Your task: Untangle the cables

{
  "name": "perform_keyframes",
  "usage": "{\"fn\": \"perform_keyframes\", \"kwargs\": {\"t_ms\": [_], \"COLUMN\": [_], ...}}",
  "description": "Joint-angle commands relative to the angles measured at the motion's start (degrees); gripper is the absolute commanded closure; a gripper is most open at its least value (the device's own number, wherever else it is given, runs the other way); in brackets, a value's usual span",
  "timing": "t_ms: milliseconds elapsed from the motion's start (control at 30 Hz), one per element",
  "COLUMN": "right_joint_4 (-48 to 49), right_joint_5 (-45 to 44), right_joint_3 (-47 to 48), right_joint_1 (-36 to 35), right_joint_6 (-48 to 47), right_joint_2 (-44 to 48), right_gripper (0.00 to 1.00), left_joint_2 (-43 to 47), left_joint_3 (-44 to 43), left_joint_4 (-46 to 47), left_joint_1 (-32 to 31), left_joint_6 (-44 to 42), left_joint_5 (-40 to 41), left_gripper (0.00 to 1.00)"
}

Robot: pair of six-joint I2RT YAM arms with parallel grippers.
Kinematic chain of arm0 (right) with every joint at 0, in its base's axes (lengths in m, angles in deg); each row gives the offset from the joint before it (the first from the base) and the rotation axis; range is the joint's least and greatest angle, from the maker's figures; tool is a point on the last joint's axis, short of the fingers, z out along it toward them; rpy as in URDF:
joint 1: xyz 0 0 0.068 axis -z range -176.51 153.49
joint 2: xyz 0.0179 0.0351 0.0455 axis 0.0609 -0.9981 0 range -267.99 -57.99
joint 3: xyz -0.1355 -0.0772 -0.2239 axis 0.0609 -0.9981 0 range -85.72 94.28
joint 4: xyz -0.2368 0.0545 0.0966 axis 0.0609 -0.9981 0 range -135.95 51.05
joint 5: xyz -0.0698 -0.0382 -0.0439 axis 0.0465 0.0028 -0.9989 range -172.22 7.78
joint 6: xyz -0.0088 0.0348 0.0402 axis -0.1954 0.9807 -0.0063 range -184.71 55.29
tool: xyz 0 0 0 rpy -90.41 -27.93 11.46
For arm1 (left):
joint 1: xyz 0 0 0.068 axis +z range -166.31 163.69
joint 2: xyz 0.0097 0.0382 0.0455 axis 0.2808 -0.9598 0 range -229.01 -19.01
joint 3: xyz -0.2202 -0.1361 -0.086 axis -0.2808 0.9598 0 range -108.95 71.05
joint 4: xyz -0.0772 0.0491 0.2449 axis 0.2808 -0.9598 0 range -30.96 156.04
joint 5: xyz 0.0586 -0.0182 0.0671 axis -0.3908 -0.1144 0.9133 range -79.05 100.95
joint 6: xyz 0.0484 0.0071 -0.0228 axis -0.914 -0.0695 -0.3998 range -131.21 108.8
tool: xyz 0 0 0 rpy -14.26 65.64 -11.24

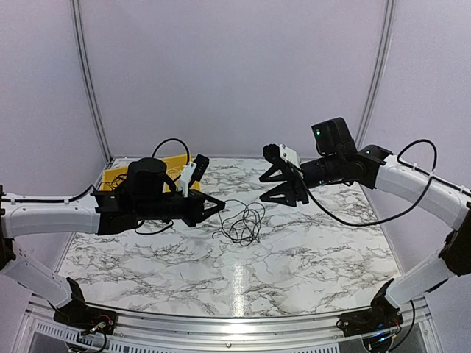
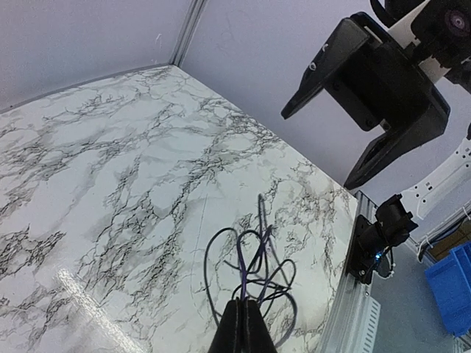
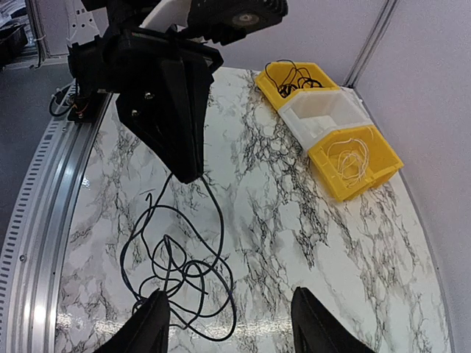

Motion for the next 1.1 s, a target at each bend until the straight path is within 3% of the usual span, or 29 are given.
{"fn": "perform_keyframes", "kwargs": {"t_ms": [0,300,467,667,867,967,1067], "right_joint_4": [-1.5,-1.9,-1.7,-0.5,0.5,0.4,0.0], "right_joint_5": [3.9,4.4,6.2,6.2,4.6,4.9,6.1], "right_joint_3": [2.9,6.1,7.1,5.8,5.5,5.8,6.1], "right_joint_1": [-2.3,-6.8,-6.8,-6.6,-6.4,-6.0,-5.8], "right_joint_6": [1.2,1.8,3.1,5.7,7.6,8.4,8.3], "right_joint_2": [-2.9,-10.5,-11.4,-9.1,-8.9,-8.9,-7.9], "right_gripper": [0.42,0.38,0.55,0.57,0.98,1.00,1.00], "left_joint_2": [1.3,0.3,0.4,-0.3,-1.6,-2.8,-5.5], "left_joint_3": [-2.3,-4.4,-4.3,-4.9,-5.6,-5.7,-6.5], "left_joint_4": [0.4,0.2,-0.4,-1.8,-2.2,-2.2,-1.3], "left_joint_1": [-1.2,-3.2,-3.5,-3.6,-3.9,-3.9,-3.9], "left_joint_6": [-2.9,-3.3,-3.6,-4.7,-5.3,-5.5,-5.6], "left_joint_5": [-2.2,-2.4,-1.3,-0.4,0.6,3.1,7.6], "left_gripper": [1.00,1.00,1.00,1.00,1.00,1.00,0.82]}}
